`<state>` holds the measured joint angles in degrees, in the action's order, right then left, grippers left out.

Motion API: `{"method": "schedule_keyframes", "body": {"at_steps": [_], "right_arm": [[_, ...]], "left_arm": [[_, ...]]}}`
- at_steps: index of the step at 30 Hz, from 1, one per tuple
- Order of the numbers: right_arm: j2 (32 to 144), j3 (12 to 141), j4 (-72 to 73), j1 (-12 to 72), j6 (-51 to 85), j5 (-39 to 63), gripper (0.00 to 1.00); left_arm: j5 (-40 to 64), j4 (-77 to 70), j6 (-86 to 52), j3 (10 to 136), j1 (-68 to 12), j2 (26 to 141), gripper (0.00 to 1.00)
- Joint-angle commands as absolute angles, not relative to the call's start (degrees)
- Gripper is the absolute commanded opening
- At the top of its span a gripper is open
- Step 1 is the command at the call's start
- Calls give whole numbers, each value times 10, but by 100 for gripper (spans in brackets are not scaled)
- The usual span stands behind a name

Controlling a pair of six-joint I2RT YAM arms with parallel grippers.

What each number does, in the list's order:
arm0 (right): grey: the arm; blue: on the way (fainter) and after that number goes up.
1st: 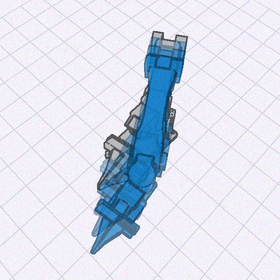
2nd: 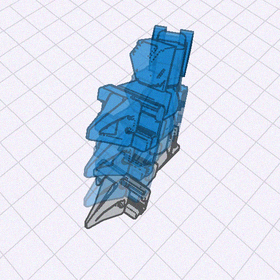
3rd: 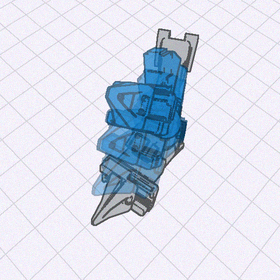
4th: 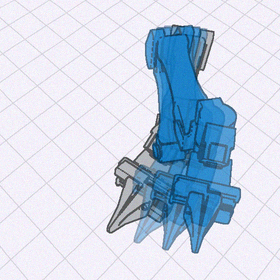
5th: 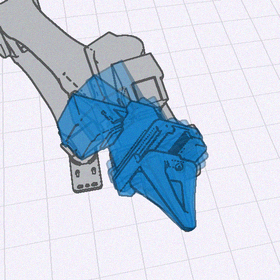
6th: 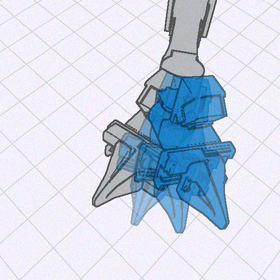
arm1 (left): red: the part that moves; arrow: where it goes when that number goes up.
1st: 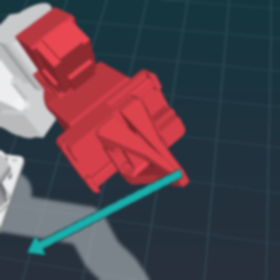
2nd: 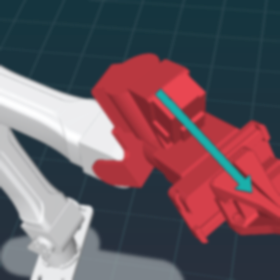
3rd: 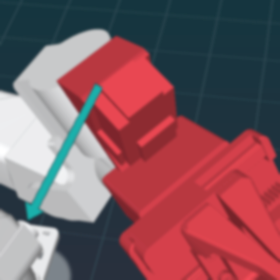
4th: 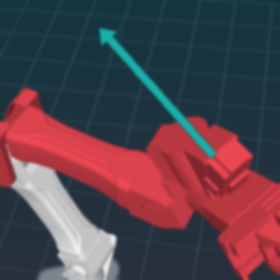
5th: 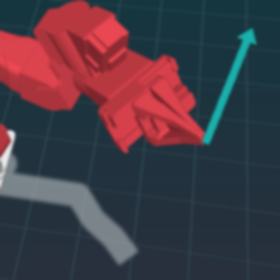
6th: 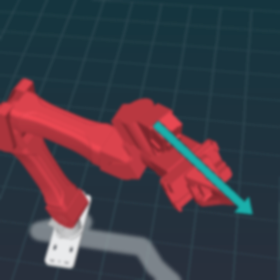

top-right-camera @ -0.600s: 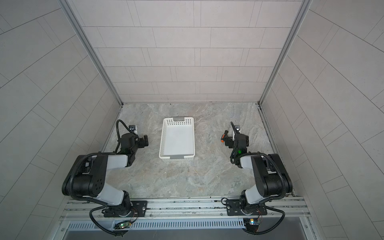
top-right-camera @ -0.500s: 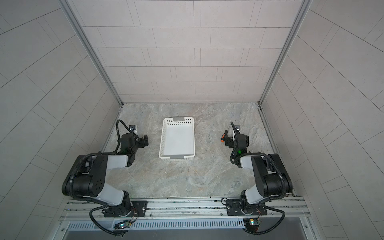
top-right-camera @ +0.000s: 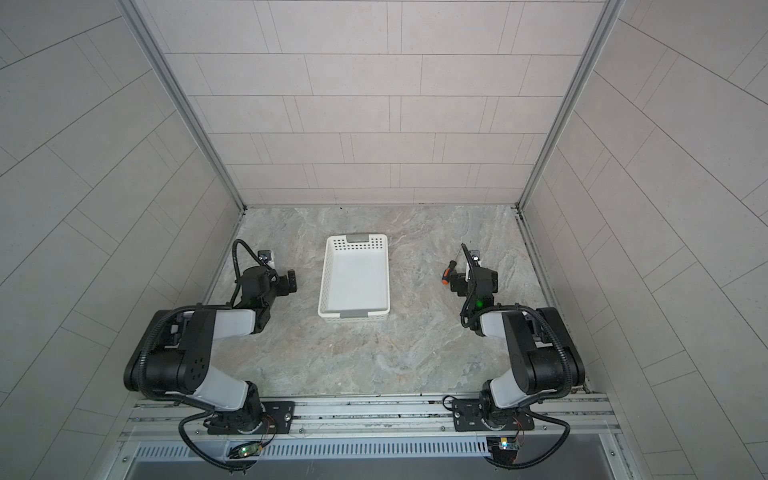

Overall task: Put the screwdriver in the bin
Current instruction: Pick up the screwdriver from the top-right of the table.

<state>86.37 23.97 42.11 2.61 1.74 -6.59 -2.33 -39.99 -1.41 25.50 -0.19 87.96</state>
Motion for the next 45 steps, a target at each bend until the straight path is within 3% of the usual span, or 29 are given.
{"method": "schedule_keyframes", "body": {"at_steps": [1, 18, 21, 24, 26, 38, 45], "right_arm": [[861, 239, 424, 27, 18, -72, 100], [856, 235, 428, 38, 18, -107, 100], [826, 216, 439, 39, 23, -117, 100], [754, 208, 380, 39, -18, -11, 100], [719, 225, 326, 40, -38, 41, 100], [602, 266, 244, 54, 33, -11, 100], [568, 350, 113, 109, 64, -22, 100]], "left_arm": [[-19, -407, -7, 262, -4, 877, 100], [-57, -392, -5, 258, -18, 848, 100], [-90, -318, -26, 275, -17, 801, 100], [-137, -194, -41, 322, -18, 763, 100], [-126, -170, -45, 330, -18, 744, 100], [-73, -65, -122, 344, -19, 522, 100], [-30, -5, -170, 389, -20, 550, 100]]}}
